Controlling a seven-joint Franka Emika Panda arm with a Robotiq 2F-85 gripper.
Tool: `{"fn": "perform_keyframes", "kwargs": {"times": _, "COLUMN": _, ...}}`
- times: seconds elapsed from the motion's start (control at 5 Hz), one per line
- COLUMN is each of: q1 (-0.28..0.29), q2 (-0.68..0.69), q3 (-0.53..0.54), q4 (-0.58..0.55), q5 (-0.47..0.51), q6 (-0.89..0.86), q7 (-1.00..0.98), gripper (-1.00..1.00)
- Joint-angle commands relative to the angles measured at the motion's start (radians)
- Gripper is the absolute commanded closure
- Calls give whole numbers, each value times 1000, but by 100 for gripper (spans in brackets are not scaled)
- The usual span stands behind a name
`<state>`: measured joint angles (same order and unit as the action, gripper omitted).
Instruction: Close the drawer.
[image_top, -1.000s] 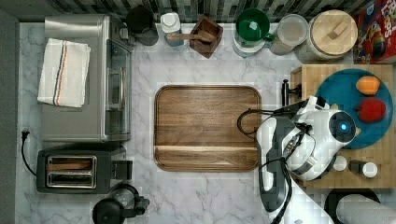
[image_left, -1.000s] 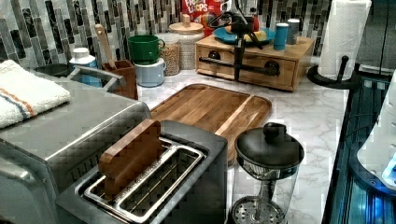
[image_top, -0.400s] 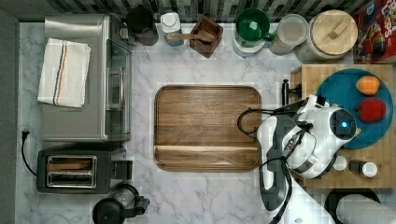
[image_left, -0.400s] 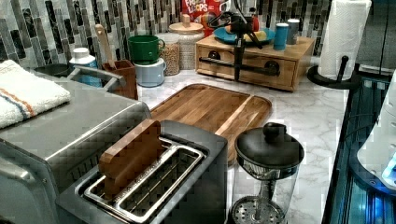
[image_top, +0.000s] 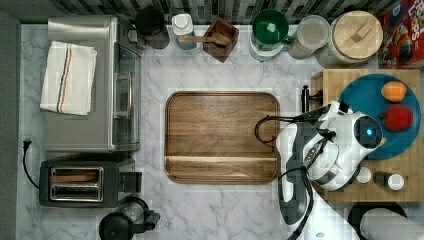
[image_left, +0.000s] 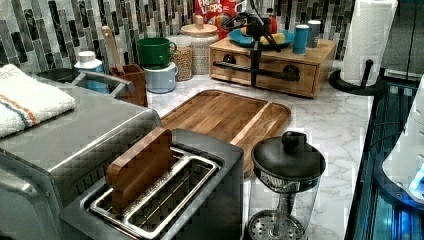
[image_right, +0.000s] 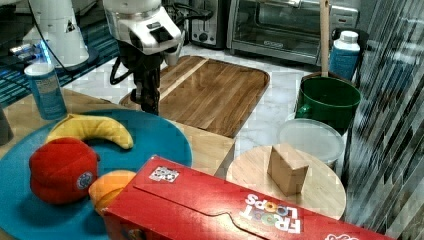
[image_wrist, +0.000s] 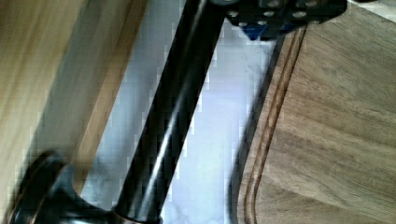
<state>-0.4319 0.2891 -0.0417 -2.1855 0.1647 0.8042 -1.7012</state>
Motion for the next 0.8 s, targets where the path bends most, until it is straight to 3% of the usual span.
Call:
{"fn": "perform_keyframes", "kwargs": {"times": 0.2, "q1": -89, "q2": 28, "q3": -106, "q4": 135, "q5": -28, "q6": 64, "q7": 31, "gripper": 100}}
{"fn": "perform_keyframes", "kwargs": {"times": 0.8, "q1": -78, "q2": 28, "q3": -117, "q4": 135, "q5": -22, "q6": 64, "q7": 28, "gripper": 100}}
